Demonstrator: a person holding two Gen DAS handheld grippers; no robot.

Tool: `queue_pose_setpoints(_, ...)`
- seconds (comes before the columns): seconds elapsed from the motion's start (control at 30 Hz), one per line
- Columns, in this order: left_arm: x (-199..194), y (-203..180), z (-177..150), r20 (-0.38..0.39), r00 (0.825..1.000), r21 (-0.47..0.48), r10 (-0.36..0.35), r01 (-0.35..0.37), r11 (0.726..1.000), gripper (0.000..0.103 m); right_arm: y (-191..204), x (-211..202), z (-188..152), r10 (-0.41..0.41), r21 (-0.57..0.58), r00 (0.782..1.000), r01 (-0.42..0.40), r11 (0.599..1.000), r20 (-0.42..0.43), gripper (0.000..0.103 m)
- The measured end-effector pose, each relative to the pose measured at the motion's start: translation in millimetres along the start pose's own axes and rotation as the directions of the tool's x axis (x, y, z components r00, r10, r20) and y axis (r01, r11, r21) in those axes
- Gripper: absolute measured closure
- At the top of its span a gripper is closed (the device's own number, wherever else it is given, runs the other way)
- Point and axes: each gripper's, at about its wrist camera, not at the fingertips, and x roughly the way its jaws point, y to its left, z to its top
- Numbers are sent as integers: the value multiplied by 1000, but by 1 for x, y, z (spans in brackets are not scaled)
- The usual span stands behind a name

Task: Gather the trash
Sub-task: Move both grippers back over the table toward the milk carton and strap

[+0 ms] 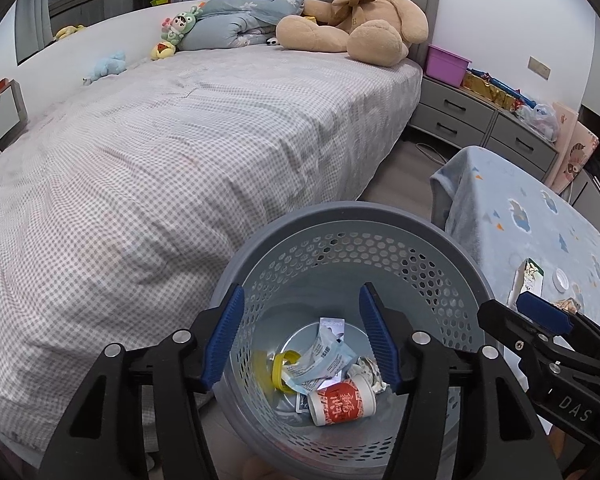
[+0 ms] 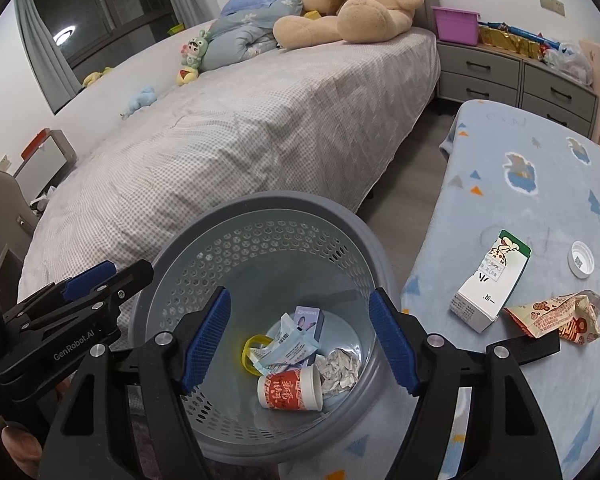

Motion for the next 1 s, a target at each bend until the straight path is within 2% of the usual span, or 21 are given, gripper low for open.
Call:
queue_pose_setpoints(0.23, -1, 0, 0, 6, 1000, 1, 1, -1, 1000, 39, -2, 0, -5, -3, 8, 1000, 3, 1000, -4, 33)
queue_pose_setpoints(0.63, -5, -5, -1, 15, 1000, 12, -4, 4, 1000, 36, -14, -17, -20, -33, 39, 999, 33, 999, 0, 31)
queue_pose_setpoints(1.0, -16, -30, -8, 39, 999, 76, -21, 18, 997, 35, -42, -51, -40, -107, 93, 994, 105, 990, 14, 32)
